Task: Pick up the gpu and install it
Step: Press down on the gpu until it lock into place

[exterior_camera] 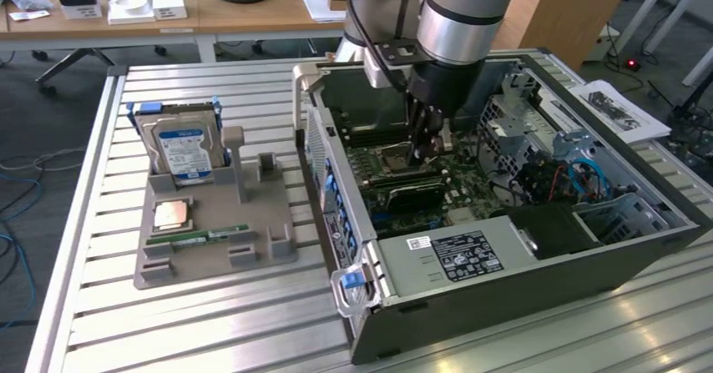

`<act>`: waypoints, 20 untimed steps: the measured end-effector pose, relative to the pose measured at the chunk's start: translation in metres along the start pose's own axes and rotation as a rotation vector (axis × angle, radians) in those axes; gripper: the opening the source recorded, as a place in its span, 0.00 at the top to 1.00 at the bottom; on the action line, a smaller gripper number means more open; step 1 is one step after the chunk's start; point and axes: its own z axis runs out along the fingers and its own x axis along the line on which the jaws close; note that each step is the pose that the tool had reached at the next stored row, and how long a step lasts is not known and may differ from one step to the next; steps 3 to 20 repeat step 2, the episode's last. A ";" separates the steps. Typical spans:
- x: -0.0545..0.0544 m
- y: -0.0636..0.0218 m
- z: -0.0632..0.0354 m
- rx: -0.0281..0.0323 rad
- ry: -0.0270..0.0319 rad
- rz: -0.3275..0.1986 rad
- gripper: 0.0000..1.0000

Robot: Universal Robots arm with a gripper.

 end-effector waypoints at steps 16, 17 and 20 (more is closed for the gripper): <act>0.000 0.0000 0.0000 0.0000 0.0000 0.000 0.89; 0.000 0.0000 0.0000 0.0000 0.0000 0.000 0.89; 0.000 0.0000 0.0000 0.0000 0.0000 0.000 0.89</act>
